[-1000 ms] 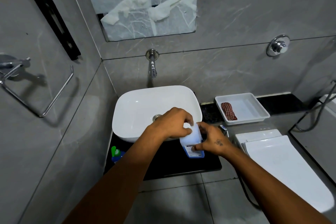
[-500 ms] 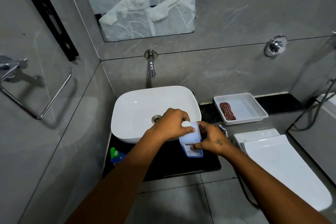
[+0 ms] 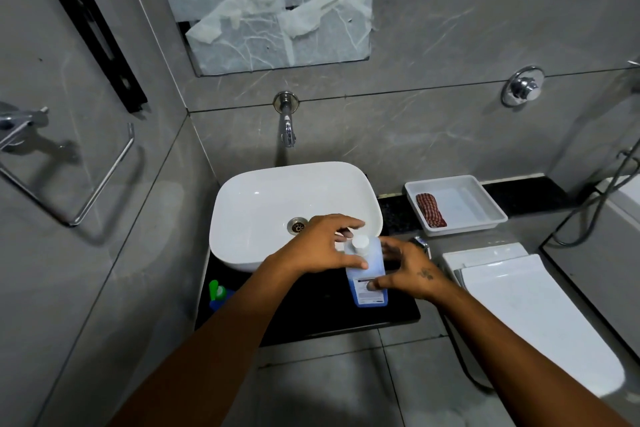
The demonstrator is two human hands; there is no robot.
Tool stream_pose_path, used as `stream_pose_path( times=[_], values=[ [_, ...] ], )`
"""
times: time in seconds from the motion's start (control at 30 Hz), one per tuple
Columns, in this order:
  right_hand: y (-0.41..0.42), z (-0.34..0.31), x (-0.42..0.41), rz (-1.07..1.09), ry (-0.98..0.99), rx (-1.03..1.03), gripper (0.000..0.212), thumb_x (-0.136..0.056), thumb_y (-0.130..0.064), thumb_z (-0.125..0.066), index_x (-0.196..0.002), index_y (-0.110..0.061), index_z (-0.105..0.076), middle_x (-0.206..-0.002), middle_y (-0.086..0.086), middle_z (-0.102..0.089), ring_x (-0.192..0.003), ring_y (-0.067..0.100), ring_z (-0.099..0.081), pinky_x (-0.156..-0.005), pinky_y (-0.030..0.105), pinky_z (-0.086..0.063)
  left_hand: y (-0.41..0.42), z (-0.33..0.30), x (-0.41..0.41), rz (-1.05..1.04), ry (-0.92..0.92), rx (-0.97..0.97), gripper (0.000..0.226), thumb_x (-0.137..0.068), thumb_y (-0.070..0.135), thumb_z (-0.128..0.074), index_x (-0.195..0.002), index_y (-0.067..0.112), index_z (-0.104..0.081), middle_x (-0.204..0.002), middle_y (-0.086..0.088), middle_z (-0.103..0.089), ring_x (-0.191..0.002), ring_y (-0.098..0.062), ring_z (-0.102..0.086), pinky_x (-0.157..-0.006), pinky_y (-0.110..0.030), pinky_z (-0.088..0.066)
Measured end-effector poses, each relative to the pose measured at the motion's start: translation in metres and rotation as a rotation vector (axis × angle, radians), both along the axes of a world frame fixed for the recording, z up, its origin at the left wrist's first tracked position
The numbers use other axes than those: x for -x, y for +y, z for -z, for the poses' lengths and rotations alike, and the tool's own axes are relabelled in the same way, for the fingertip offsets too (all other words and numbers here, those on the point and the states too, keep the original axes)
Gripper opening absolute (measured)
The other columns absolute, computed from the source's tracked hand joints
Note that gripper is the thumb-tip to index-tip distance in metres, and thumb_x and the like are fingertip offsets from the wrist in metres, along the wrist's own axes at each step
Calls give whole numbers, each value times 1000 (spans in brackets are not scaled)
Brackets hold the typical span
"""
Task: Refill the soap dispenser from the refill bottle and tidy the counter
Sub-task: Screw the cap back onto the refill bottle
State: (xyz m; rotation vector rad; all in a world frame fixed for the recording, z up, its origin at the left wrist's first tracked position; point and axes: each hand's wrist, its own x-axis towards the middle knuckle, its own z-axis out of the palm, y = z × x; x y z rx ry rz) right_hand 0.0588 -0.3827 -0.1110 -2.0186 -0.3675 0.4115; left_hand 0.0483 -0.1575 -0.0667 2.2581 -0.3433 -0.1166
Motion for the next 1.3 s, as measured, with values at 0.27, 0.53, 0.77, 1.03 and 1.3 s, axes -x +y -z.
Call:
stream_pose_path(
  times=[0.27, 0.53, 0.77, 1.03, 1.3],
  values=[
    [-23, -7, -3, 43, 21, -165, 81, -56, -2, -91, -119, -44, -62, -121, -16, -69, -116, 6, -63, -91, 22, -54, -11, 39, -3, -11, 224, 252, 72, -59, 13, -96, -124, 15, -64, -115, 7, -72, -106, -3, -69, -87, -20, -57],
    [-95, -19, -47, 180, -25, -192, 79, -62, 8, -86, -132, -17, -60, -119, -12, -71, -109, 7, -67, -85, 23, -56, -97, 39, -59, -72, 132, 307, 63, -60, 14, -92, -117, 20, -65, -109, 2, -72, -100, -11, -70, -85, -24, -60],
    [-197, 12, -162, 453, 25, -318, 36, -84, 0, -72, -109, -26, -73, -94, -11, -77, -88, 8, -69, -70, 20, -56, -214, 70, -192, -128, 123, 355, 69, -57, 3, -88, -122, 1, -62, -115, -12, -72, -101, -25, -70, -89, -33, -58],
    [-292, 135, -316, 827, 306, -553, 24, -95, -12, -60, -116, -7, -69, -114, 9, -72, -104, 25, -69, -85, 33, -59, -341, 187, -359, -143, 172, 235, 64, -64, 11, -88, -121, 11, -59, -123, -8, -67, -114, -24, -64, -99, -40, -52],
    [-344, 222, -425, 918, 347, -524, 26, -94, -7, -60, -119, 0, -66, -115, 19, -70, -105, 32, -68, -96, 44, -54, -399, 282, -462, -167, 224, 260, 63, -67, 13, -87, -123, 15, -59, -123, 0, -66, -113, -18, -62, -91, -26, -50]
  ],
)
